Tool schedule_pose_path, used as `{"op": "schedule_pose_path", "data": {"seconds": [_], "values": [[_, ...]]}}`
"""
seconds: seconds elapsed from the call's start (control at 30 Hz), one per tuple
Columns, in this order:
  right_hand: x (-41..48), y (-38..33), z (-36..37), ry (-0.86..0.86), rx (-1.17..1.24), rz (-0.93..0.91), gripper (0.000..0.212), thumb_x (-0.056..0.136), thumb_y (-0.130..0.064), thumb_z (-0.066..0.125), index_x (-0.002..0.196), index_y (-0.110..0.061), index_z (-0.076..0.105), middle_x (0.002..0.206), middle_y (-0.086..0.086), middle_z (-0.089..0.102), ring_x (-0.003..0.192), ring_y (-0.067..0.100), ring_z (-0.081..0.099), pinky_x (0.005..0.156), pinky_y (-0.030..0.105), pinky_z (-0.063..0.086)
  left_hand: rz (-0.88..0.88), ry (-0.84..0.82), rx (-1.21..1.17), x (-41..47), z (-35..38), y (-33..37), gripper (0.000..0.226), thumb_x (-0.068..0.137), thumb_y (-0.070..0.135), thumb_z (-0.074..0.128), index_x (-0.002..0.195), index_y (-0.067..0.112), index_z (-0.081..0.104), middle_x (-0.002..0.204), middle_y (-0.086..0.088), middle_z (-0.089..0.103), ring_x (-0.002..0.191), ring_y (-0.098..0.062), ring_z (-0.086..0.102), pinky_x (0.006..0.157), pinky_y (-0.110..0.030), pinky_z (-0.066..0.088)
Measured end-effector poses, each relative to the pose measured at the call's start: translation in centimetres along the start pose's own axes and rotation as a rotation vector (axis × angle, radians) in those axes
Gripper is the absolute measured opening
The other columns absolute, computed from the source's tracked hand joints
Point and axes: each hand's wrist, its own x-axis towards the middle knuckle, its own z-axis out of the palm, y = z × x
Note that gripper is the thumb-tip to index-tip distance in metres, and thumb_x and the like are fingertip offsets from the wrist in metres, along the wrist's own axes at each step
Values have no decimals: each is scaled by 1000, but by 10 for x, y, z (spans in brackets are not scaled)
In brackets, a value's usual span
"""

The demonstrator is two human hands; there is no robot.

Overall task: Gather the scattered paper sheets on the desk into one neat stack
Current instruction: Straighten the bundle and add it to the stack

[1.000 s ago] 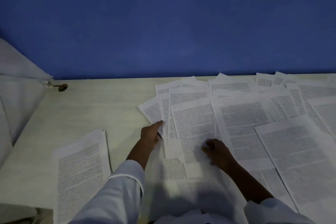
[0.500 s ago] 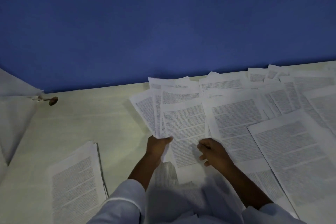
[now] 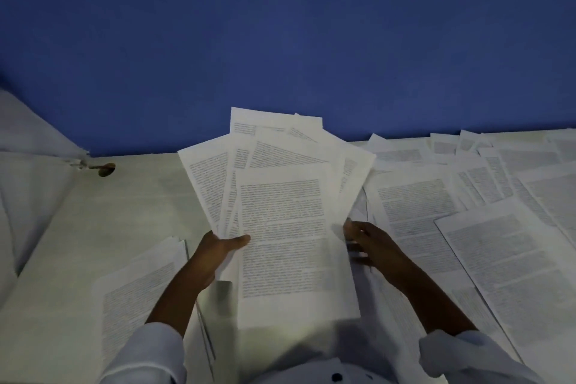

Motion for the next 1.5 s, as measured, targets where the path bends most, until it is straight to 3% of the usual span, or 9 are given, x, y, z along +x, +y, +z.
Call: {"op": "schedule_pose_path", "data": {"seconds": [0.1,0.2,0.37,0.57,0.7,0.93,1.07,1.27,1.5], "values": [[-6,-17,22,-214,251,-120,52,87,-42,66,134,-22,56,130,2,64,118,22,62,100,42,49,-15,-179,67,-16,-1,7,67,60,22,89,122,17,64,124,-4,67,117,-23,63,99,-36,50],[-14,-30,44,-248,336,-217,46,89,-17,65,134,-11,56,130,7,64,121,24,60,102,39,48,-27,-335,93,-28,4,16,65,67,24,84,128,16,60,126,-2,66,116,-17,63,90,-23,53],[-22,-36,56,-157,323,-215,39,86,-6,68,124,-11,64,125,10,66,115,24,64,98,37,51,54,-174,29,-25,3,18,49,75,2,78,120,13,64,123,-7,68,107,-19,68,81,-22,56],[-33,-41,56,-1,181,-249,47,80,-25,78,124,-17,63,117,5,71,107,21,68,92,41,55,53,-325,149,-30,13,27,44,70,2,79,113,11,69,107,-4,74,101,-21,70,82,-25,56],[-38,-48,73,66,101,-281,34,79,-20,79,111,-23,67,106,-2,75,95,13,72,78,29,59,180,-142,313,-26,38,23,34,80,12,77,112,20,68,107,2,73,94,-8,70,85,-22,54],[-38,-56,48,316,65,-284,24,83,-35,72,100,-18,72,96,-2,76,89,16,72,80,31,58,392,26,97,-36,49,68,30,81,14,76,110,19,68,99,7,72,87,-5,70,76,-18,55],[-29,-55,46,421,220,-242,43,84,-49,66,112,-18,62,110,-2,67,99,16,64,90,38,53,532,55,-22,-48,66,114,23,82,11,75,95,29,68,92,16,72,83,0,70,71,-16,56],[-14,-52,54,41,1061,-141,80,75,-67,66,140,-26,47,138,12,56,124,32,56,99,56,47,634,7,-140,-59,95,138,29,79,10,75,101,27,69,102,9,74,96,-9,70,78,-22,56],[-26,-80,70,0,949,-174,77,86,-61,50,146,-14,39,140,11,53,110,29,62,111,51,36,514,135,-40,-50,104,100,27,82,16,75,105,23,64,99,9,69,97,-13,66,68,-16,52]]}}
